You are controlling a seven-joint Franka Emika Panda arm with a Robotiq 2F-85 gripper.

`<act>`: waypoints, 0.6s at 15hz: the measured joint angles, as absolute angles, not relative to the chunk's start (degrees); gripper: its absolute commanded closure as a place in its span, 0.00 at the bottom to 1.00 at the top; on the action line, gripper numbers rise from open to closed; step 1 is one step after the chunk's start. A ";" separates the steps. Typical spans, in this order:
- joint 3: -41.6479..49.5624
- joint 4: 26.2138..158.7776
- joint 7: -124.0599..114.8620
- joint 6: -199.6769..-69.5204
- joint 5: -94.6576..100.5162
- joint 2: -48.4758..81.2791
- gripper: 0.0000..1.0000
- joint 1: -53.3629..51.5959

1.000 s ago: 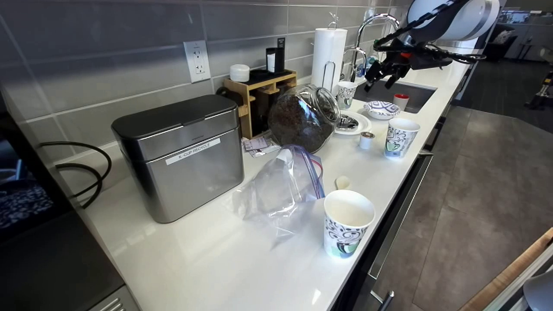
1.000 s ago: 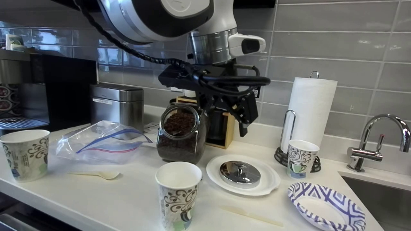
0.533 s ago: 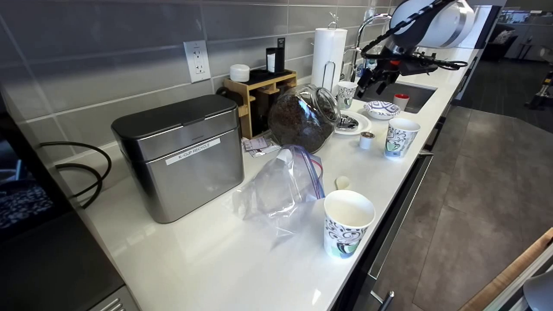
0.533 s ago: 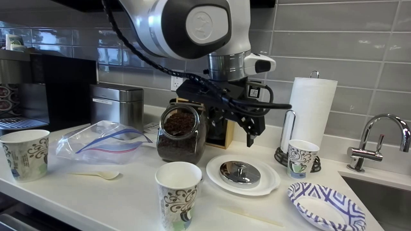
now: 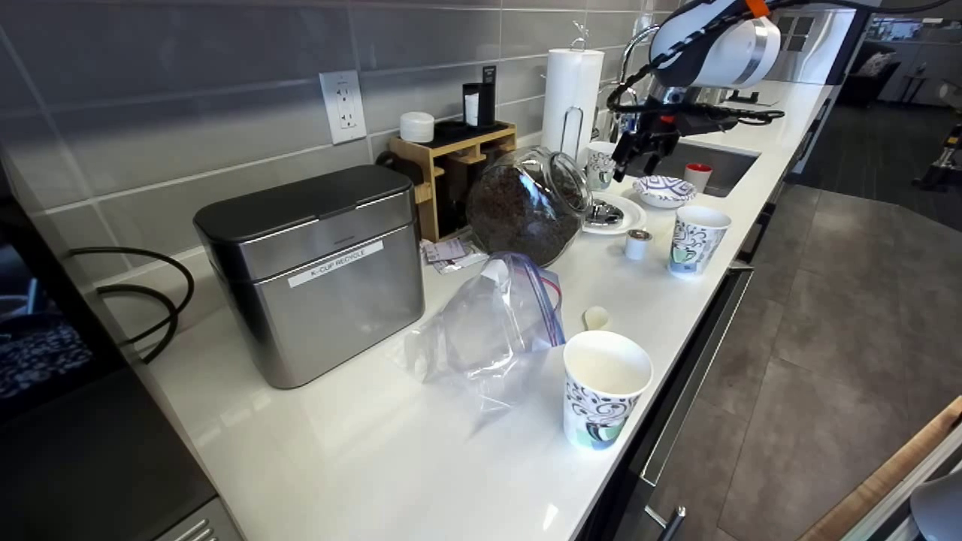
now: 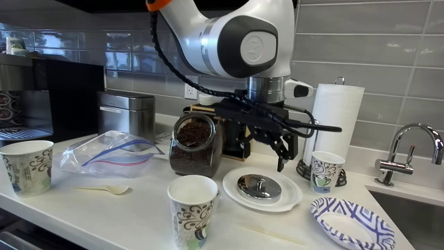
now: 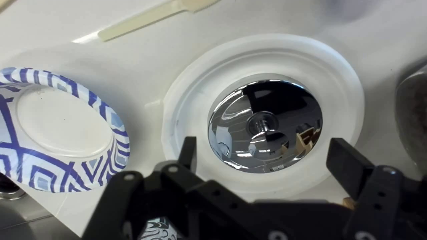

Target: Put the lid on the jar

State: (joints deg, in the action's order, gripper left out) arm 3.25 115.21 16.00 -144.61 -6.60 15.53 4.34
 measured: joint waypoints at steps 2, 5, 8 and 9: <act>3.15 112.50 16.00 -142.55 -6.18 17.60 0.00 4.49; 2.78 109.07 15.96 -140.33 -5.48 20.32 0.00 4.47; 2.09 106.30 15.90 -139.96 -5.06 22.70 0.00 4.45; 1.83 105.47 15.90 -139.96 -4.98 23.41 0.00 4.44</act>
